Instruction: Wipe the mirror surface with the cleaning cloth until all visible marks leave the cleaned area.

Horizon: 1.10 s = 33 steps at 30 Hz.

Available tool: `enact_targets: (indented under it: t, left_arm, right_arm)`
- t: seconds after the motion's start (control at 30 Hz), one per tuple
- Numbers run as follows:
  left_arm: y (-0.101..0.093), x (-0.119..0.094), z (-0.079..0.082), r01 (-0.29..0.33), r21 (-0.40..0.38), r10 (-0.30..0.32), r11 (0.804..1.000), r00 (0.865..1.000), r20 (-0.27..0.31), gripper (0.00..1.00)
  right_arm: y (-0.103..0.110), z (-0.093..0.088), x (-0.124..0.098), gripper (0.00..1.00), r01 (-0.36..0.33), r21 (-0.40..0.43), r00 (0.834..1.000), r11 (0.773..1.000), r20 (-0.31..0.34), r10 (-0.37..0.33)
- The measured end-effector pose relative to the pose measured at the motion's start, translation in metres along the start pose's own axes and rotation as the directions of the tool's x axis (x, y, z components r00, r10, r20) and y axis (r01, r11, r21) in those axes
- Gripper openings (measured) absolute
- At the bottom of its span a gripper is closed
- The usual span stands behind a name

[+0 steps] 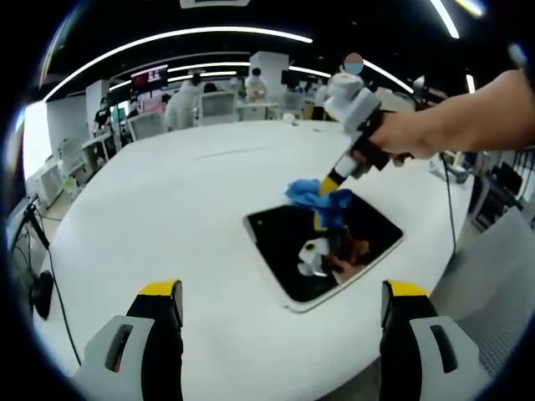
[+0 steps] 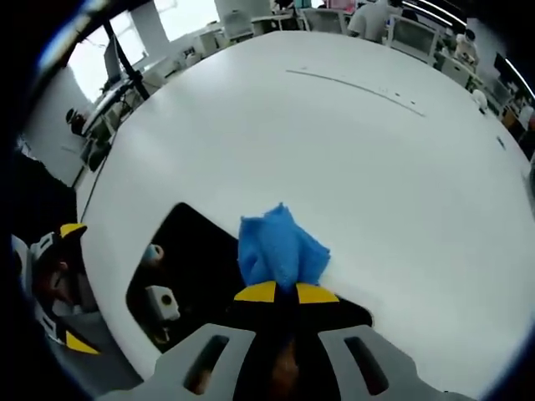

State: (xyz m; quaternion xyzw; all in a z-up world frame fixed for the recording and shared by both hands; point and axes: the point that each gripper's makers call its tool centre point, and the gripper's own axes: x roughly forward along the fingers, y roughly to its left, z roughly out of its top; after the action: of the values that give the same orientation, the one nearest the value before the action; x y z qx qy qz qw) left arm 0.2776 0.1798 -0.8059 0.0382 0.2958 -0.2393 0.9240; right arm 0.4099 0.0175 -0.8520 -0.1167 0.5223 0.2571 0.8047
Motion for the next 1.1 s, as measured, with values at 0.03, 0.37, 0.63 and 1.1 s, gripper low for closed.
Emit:
enact_targets:
  t: [0.03,0.37,0.63,1.1]
  left_arm:
    - [0.000,0.000,0.000,0.000,0.000,0.000,1.000,1.000,0.001,0.99]
    - [0.000,0.000,0.000,0.000,0.004,0.000,1.000,1.000,0.001,0.99]
    - [0.000,0.000,0.000,0.001,0.007,-0.001,1.000,1.000,0.001,0.99]
    - [-0.003,0.001,0.000,0.008,0.022,-0.008,1.000,1.000,-0.003,0.99]
  right_arm:
    - [-0.001,-0.001,0.001,0.01,0.001,0.000,1.000,1.000,0.002,-0.001]
    - [0.002,-0.007,-0.002,0.01,-0.001,0.023,1.000,1.000,0.021,0.000]
    - [0.000,-0.010,0.006,0.01,-0.003,0.026,1.000,1.000,0.028,0.002]
    - [0.016,-0.030,-0.006,0.01,-0.004,0.011,1.000,1.000,0.026,0.004]
